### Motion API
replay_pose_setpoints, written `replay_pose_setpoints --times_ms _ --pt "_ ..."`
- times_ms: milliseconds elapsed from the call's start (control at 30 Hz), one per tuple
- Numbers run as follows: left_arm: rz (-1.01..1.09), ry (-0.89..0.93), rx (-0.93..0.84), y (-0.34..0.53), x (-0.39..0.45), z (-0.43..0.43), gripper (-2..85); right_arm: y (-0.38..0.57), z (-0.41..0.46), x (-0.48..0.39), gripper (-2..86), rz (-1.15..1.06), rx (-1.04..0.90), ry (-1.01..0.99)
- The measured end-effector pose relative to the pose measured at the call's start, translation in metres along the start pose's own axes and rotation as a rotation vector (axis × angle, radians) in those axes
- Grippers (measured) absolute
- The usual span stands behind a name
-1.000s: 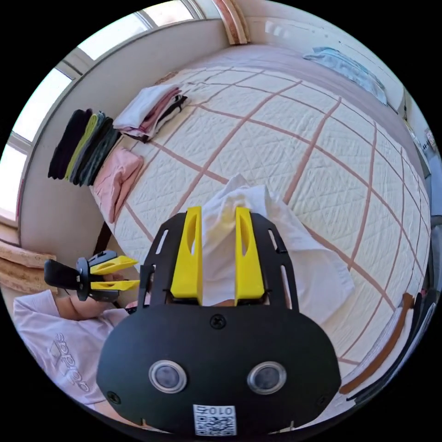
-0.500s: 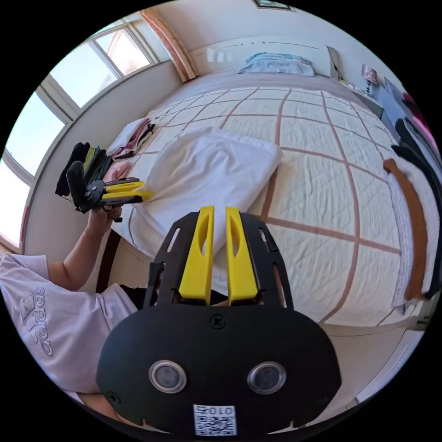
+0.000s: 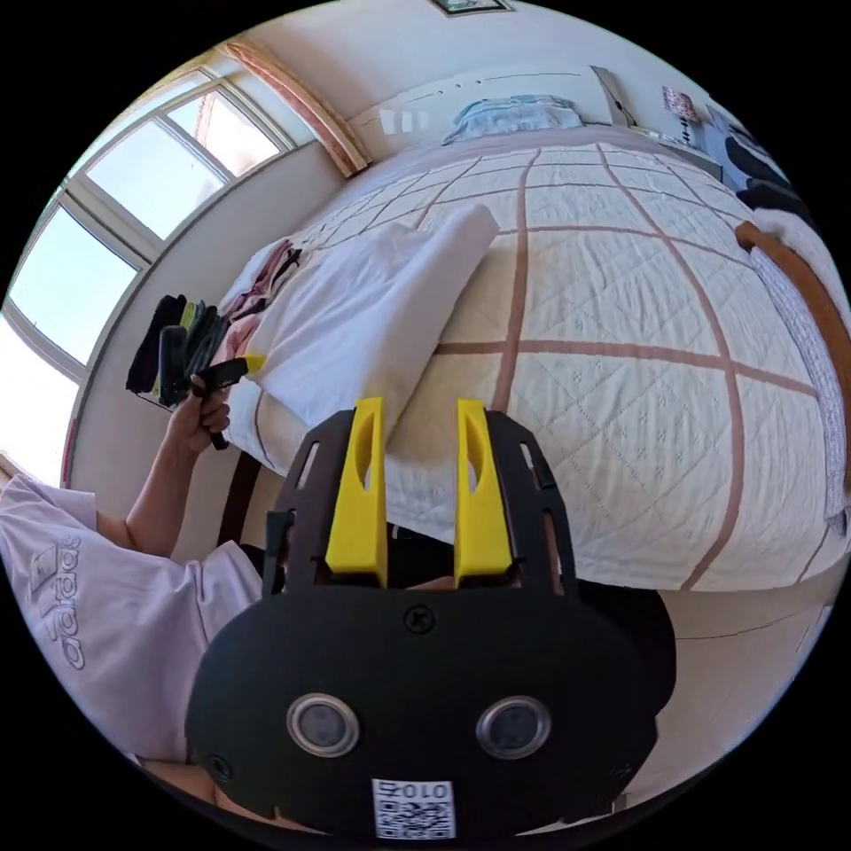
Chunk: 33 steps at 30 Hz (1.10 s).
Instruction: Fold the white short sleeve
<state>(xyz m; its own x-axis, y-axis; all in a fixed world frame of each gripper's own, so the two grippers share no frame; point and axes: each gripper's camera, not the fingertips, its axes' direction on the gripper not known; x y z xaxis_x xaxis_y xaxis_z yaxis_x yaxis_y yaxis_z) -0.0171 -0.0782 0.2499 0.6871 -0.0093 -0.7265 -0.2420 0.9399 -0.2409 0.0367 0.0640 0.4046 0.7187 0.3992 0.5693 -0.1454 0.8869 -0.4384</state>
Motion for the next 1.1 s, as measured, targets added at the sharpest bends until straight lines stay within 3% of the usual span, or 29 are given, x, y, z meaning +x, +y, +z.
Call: replay_pose_setpoints --times_ms 133,300,367,600,767,900,1100 --pt "0.013 0.015 -0.009 0.01 -0.012 0.001 3.9 0.015 -0.006 -0.015 13.2 -0.041 0.034 -0.084" --pt "0.005 0.044 0.01 0.02 -0.026 0.007 3.5 0.053 0.005 -0.064 13.8 -0.284 0.057 0.082" --pt "0.005 0.042 0.001 0.021 -0.03 0.012 3.2 0.073 0.016 -0.078 13.8 -0.326 0.043 0.24" --pt "-0.031 0.062 -0.009 0.022 -0.046 0.015 1.1 0.078 0.022 -0.067 7.3 -0.263 0.039 0.194" --pt "-0.062 0.064 -0.058 0.026 -0.055 0.016 0.6 0.096 -0.019 -0.081 3.8 -0.25 0.189 0.228" --pt "-0.091 0.1 -0.086 0.033 -0.062 0.03 0.9 0.109 -0.019 -0.085 3.5 -0.267 0.136 0.328" --pt "-0.11 0.139 -0.024 0.049 -0.076 0.01 4.1 0.138 -0.002 -0.054 3.4 -0.196 0.091 0.206"
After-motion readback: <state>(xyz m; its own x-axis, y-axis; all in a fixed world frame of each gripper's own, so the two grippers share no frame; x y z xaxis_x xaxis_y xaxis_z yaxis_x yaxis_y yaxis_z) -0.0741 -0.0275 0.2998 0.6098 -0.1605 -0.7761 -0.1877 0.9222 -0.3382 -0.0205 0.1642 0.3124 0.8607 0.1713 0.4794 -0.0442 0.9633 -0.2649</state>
